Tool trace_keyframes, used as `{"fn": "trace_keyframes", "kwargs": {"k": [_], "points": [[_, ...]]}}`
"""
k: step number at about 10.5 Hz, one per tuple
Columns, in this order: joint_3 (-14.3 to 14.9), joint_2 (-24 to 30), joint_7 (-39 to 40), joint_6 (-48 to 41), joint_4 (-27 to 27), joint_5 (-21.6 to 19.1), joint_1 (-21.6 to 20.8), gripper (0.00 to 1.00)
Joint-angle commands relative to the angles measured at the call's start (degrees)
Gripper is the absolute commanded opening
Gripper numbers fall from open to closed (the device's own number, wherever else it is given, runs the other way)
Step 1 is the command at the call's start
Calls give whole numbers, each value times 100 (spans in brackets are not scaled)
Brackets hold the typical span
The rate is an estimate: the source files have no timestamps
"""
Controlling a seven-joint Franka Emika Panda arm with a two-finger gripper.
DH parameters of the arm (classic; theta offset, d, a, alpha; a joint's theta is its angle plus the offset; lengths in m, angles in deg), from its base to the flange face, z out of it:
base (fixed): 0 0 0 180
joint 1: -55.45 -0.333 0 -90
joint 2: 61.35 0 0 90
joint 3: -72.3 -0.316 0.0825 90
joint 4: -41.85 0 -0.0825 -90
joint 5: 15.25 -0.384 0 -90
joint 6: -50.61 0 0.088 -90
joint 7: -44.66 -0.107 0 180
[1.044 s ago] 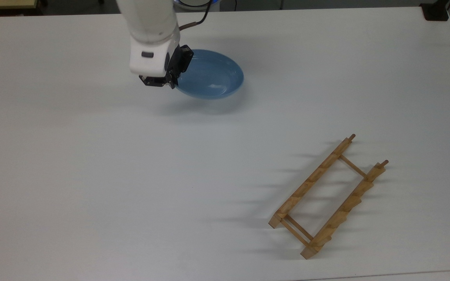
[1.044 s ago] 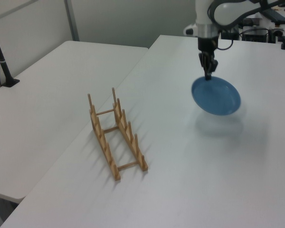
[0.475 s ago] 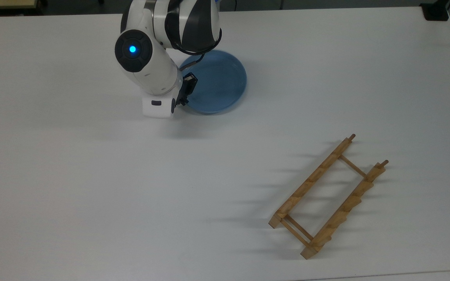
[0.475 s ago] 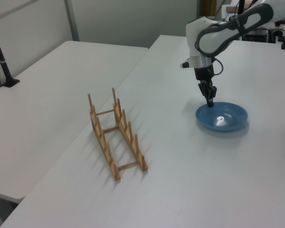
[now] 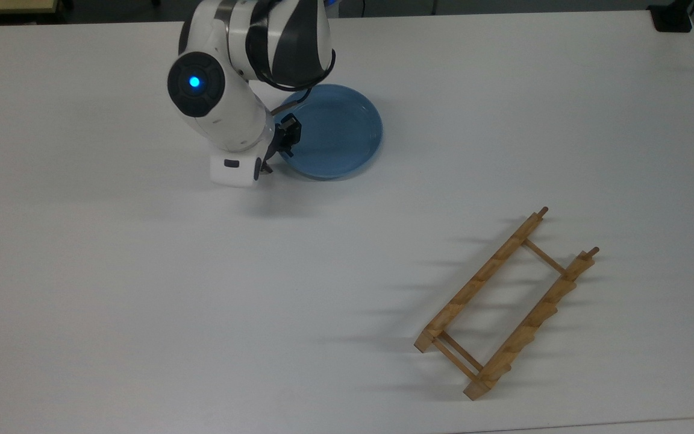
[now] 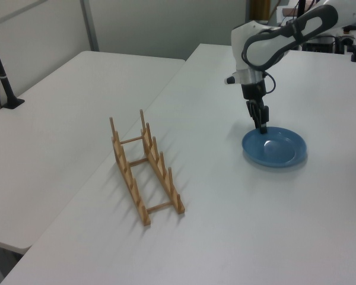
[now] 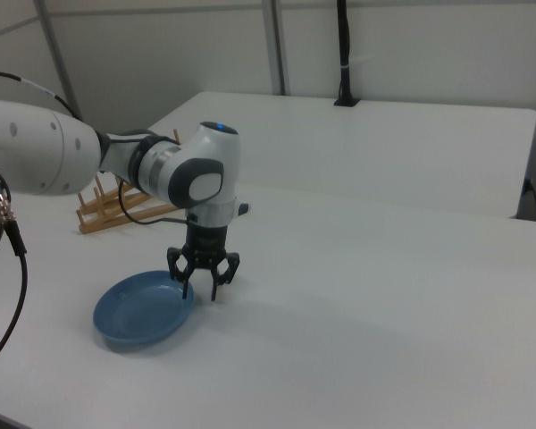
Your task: Pick plate from plate rack
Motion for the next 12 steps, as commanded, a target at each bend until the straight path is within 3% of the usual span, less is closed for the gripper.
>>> {"fn": "trace_keyframes", "kwargs": {"k": [1,4,7,9,12], "points": [[11,325,-676,-716,-558,24,-29,100],[2,763,-2273,-1068,-999,444,-195,100],[11,1352,-4329,-1122,-1026,937,-354,100],[45,1704,-4878,-1148,-1008,999,-354,100],[55,2004,-4960,-1428,-1008,1131,-293,100]]}}
